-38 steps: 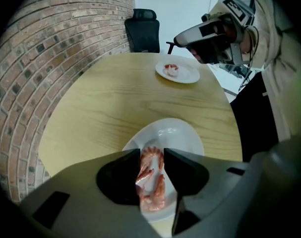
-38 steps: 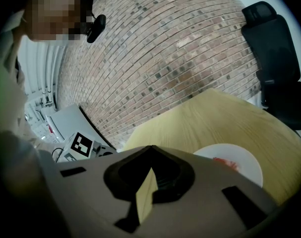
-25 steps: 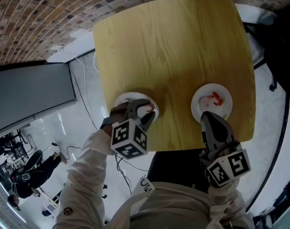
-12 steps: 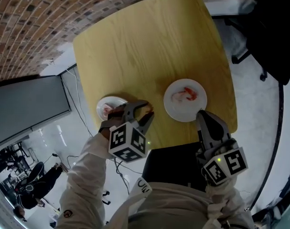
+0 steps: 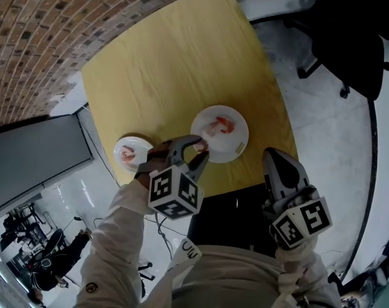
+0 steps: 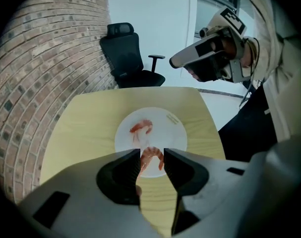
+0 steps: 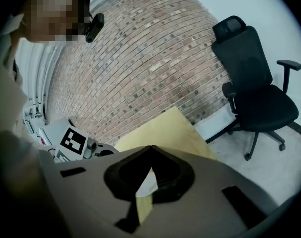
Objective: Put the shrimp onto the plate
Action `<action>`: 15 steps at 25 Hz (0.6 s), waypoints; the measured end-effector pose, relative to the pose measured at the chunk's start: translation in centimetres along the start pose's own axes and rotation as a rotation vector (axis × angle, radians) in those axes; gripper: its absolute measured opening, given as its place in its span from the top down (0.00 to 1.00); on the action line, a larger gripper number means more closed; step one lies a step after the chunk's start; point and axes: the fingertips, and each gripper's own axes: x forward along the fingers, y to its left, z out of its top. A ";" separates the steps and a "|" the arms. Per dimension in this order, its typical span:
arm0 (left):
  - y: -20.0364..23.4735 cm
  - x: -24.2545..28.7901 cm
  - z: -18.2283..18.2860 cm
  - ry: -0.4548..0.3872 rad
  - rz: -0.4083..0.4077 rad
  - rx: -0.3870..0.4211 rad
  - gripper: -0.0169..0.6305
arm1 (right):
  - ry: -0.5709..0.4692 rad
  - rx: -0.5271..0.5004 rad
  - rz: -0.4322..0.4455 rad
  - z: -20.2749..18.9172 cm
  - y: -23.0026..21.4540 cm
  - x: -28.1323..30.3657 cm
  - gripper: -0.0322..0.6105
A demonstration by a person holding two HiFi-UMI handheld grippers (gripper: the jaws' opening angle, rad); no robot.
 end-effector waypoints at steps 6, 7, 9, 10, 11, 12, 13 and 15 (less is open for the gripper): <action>-0.8 1.4 2.9 -0.009 -0.017 0.040 0.74 | -0.020 0.015 -0.031 0.6 -2.6 -1.9 0.91; -0.9 1.6 3.3 -0.010 -0.019 0.044 0.74 | -0.022 0.017 -0.034 0.6 -2.9 -2.1 0.91; -1.1 2.1 4.1 -0.014 -0.023 0.053 0.74 | -0.027 0.022 -0.041 0.7 -3.5 -2.6 0.91; -1.2 2.3 4.5 -0.015 -0.025 0.057 0.74 | -0.029 0.025 -0.045 0.7 -3.9 -2.9 0.91; -1.3 2.6 4.8 -0.017 -0.027 0.062 0.74 | -0.031 0.027 -0.049 0.7 -4.2 -3.1 0.91; -1.4 2.8 5.2 -0.019 -0.029 0.065 0.74 | -0.033 0.031 -0.053 0.8 -4.5 -3.4 0.91; -1.5 3.0 5.6 -0.023 -0.033 0.066 0.74 | -0.035 0.033 -0.057 0.8 -4.8 -3.6 0.91; -1.8 3.3 6.4 -0.035 -0.044 0.065 0.74 | -0.039 0.038 -0.065 1.0 -5.3 -4.1 0.91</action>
